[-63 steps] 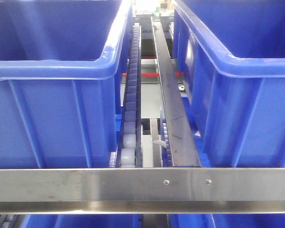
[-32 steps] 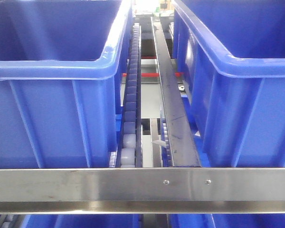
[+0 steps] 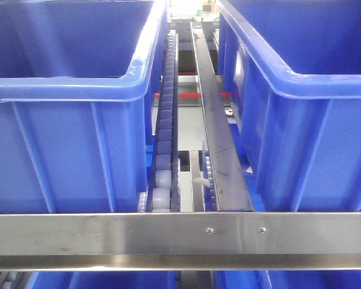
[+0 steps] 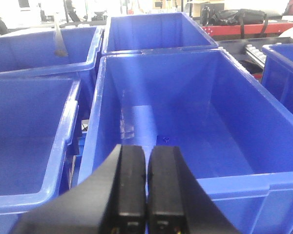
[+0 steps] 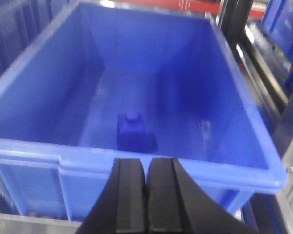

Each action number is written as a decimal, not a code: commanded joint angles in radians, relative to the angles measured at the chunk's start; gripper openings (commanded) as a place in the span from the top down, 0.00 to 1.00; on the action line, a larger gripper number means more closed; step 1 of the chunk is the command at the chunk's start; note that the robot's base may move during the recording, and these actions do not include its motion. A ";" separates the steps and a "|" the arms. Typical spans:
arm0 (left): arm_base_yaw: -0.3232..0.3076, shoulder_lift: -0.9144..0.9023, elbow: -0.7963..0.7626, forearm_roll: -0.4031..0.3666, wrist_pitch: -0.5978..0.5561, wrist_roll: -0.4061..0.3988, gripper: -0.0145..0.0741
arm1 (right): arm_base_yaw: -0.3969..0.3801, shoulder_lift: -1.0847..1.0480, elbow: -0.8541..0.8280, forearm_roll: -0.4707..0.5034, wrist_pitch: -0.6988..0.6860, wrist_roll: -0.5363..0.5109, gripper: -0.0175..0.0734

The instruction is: Pick and sort blue part to right shelf

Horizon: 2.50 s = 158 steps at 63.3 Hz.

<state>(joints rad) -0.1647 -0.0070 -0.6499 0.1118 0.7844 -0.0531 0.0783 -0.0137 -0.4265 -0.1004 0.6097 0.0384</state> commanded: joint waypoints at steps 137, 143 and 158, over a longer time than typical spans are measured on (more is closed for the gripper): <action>0.177 -0.019 0.681 -0.153 -0.822 -0.004 0.70 | -0.002 -0.010 -0.022 -0.002 -0.141 -0.008 0.77; 0.177 -0.019 0.681 -0.153 -0.822 -0.004 0.70 | -0.002 -0.010 -0.011 0.072 -0.157 -0.007 0.77; 0.177 -0.019 0.681 -0.153 -0.822 -0.004 0.70 | -0.031 -0.009 0.172 0.143 -0.373 -0.008 0.77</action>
<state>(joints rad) 0.0102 -0.0070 0.0073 -0.0312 0.0520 -0.0531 0.0681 -0.0137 -0.2740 0.0231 0.4028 0.0375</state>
